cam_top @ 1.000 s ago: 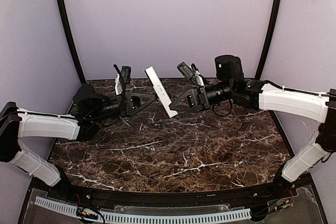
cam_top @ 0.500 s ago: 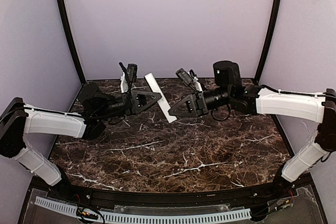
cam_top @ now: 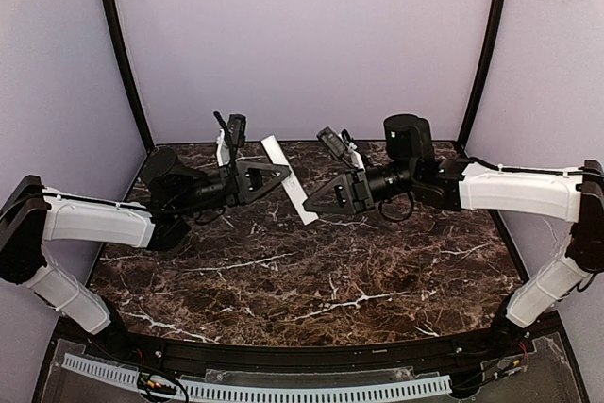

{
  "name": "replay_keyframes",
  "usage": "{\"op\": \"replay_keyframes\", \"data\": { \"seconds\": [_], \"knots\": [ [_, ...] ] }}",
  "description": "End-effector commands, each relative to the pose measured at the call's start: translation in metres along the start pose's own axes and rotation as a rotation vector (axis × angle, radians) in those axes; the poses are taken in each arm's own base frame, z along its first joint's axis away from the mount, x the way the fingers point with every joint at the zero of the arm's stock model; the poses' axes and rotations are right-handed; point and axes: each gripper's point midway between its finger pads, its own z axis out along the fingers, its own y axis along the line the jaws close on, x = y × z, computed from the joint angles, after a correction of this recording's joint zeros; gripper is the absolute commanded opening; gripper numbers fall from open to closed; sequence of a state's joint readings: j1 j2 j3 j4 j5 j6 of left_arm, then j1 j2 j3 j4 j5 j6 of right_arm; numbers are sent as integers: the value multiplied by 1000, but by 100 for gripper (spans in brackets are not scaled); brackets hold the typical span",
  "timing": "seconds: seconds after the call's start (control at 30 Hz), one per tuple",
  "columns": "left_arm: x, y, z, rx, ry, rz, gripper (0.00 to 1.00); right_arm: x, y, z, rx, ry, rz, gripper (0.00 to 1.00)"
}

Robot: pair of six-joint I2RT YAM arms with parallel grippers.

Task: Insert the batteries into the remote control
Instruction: Pass from the right arm to the left, then place the remote control at the center of the board.

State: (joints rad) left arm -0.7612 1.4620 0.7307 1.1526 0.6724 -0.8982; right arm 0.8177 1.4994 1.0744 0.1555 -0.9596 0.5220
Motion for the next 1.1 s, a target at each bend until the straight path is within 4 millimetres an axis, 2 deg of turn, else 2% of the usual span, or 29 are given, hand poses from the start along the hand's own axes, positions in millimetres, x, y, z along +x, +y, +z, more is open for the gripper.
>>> {"op": "replay_keyframes", "data": {
  "seconds": [0.0,0.23,0.33,0.43,0.53,0.6,0.67,0.73,0.8,0.83,0.87,0.9,0.93,1.0,1.03,1.07],
  "knots": [
    [-21,-13,-6,16,-56,41,49,-3,12,-1,-36,-23,-36,20],
    [-25,-6,-8,-2,-69,31,42,0,13,-2,-45,-21,-31,20],
    [-26,-6,-7,-4,-73,32,35,1,13,-2,-44,-20,-30,21],
    [-26,-4,-7,-7,-72,27,26,2,14,-3,-45,-18,-33,32],
    [-26,-3,-7,-11,-69,27,21,4,16,-3,-52,-3,-43,41],
    [-26,-4,-7,-21,-58,30,18,4,12,-7,-36,4,-43,51],
    [-24,0,-7,-53,-34,54,16,4,1,-14,26,0,-21,57],
    [-20,6,-8,-109,1,75,15,4,-16,-24,118,-5,-1,59],
    [-15,20,-10,-204,49,96,15,6,-39,-39,260,-7,24,62],
    [-7,33,-12,-282,110,65,15,7,-49,-47,335,0,13,64],
    [-8,44,-15,-350,130,117,15,7,-59,-55,415,6,10,65],
    [3,58,-21,-443,204,79,15,9,-67,-64,490,17,2,67],
    [4,71,-26,-513,235,121,14,9,-75,-72,565,21,-12,67],
    [17,93,-38,-646,360,109,14,11,-88,-89,698,31,-34,68],
    [22,96,-43,-691,422,89,14,11,-92,-97,752,28,-48,68],
    [29,110,-49,-749,475,105,14,10,-94,-104,796,21,-63,68]
  ]
}}
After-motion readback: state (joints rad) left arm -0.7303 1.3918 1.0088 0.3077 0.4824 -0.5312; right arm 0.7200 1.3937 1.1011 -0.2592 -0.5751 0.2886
